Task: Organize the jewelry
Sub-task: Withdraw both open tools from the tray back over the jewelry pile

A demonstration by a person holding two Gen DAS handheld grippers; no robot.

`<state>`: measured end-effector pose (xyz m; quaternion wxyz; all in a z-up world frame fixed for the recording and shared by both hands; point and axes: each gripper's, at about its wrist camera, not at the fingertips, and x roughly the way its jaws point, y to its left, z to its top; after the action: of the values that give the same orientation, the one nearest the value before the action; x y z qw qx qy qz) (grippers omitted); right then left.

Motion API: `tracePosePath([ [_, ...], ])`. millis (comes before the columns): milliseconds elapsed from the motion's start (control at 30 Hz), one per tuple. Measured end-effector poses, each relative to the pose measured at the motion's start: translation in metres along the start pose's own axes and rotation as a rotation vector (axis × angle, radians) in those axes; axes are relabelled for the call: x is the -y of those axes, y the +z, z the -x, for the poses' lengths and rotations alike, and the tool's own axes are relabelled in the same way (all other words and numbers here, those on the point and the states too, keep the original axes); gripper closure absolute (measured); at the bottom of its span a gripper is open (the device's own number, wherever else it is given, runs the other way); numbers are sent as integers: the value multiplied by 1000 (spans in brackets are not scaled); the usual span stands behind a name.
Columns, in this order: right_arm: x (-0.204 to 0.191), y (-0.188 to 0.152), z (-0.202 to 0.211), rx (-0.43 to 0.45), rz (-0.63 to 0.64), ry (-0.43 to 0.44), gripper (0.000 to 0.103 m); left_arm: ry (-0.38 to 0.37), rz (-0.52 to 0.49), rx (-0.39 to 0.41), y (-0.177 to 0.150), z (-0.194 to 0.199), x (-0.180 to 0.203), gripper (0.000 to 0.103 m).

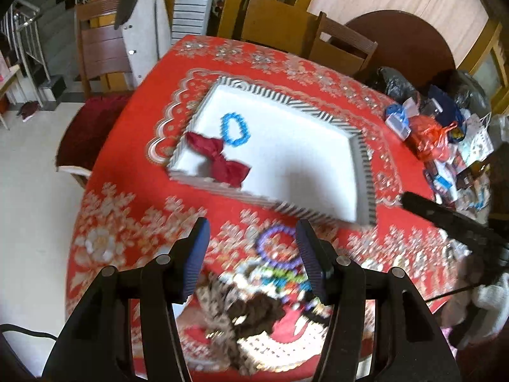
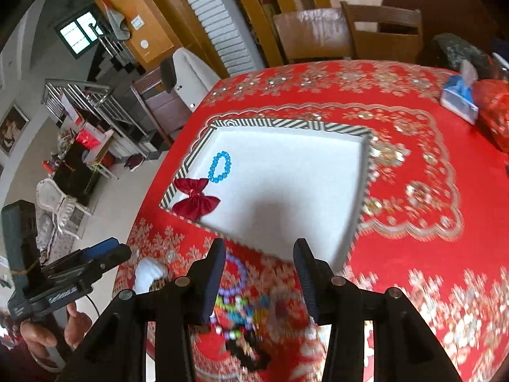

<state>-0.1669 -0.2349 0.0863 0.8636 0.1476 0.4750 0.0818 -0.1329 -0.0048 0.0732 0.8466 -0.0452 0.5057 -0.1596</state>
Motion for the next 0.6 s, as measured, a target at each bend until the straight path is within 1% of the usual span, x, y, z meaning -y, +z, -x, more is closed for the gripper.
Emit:
tracePosePath([
  [133,-3,-30,17,2,27,-58,60,62,-13,-8,-24,6,-6,46],
  [200,-4,-44,20,-6,24,-71,60,78,-16,-10,-32,9,-8,46],
  [300,-6,-61,22,-16,14,-70,60,113,-33,-2,-44,13,-8,46],
  [400,-11,-71,22,-25,18,-65,60,128,-45,11,-51,19,-8,46],
  [600,-30,-82,18,-45,60,-57,60,151,-30,24,-59,24,-15,46],
])
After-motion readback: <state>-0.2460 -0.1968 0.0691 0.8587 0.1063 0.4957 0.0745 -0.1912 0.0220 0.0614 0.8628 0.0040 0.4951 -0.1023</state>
